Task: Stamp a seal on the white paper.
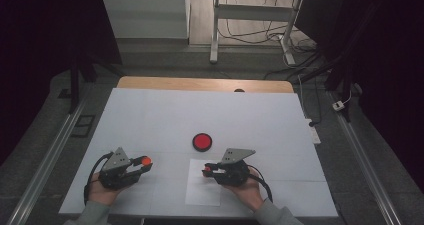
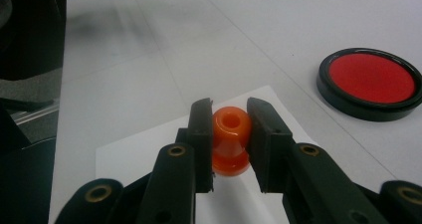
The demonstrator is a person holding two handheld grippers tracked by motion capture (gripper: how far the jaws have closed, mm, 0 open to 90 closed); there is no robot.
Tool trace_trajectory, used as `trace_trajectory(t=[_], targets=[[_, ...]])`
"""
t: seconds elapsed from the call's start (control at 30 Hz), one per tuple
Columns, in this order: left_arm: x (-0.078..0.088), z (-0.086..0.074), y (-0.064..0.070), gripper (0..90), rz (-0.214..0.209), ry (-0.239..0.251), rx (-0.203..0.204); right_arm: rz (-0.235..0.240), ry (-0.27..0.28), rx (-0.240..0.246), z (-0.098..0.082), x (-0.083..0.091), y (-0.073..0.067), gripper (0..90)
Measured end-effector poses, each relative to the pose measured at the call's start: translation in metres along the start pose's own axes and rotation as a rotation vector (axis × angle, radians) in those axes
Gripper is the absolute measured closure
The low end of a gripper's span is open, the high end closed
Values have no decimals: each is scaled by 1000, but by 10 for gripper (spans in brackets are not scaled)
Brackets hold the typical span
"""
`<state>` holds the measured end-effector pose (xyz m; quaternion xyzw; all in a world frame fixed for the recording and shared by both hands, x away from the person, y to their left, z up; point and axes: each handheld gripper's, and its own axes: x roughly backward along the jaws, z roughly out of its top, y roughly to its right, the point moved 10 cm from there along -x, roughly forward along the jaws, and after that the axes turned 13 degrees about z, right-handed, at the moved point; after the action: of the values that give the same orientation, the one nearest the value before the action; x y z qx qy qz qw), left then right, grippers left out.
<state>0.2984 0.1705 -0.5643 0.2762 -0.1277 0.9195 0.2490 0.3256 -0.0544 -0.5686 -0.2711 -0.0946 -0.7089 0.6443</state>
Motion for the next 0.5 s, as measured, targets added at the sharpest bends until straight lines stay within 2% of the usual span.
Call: trace_trajectory(t=[0.5], targets=[[0, 0, 0, 652, -1, -2, -2, 2, -47, 7, -9, -9, -1, 733]])
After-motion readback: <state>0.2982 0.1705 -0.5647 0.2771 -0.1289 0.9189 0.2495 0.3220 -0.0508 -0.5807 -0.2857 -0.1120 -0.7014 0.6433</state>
